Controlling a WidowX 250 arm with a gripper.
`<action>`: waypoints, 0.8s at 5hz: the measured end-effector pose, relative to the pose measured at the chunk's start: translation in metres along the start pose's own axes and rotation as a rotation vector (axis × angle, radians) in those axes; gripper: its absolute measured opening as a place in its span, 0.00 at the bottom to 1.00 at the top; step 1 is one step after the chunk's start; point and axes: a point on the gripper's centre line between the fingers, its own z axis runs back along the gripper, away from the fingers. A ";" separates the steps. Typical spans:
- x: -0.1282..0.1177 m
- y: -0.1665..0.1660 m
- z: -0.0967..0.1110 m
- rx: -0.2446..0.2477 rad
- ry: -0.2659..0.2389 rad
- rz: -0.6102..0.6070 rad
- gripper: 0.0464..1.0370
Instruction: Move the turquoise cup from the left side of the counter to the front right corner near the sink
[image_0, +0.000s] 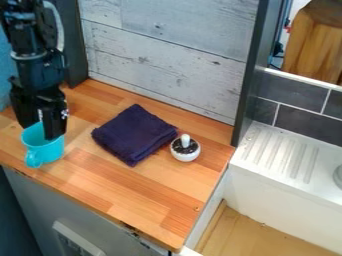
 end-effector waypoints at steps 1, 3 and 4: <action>0.005 -0.004 -0.011 0.028 0.034 0.011 0.97; 0.008 -0.001 -0.033 0.059 0.081 0.046 0.97; 0.012 -0.002 -0.044 0.065 0.098 0.043 0.92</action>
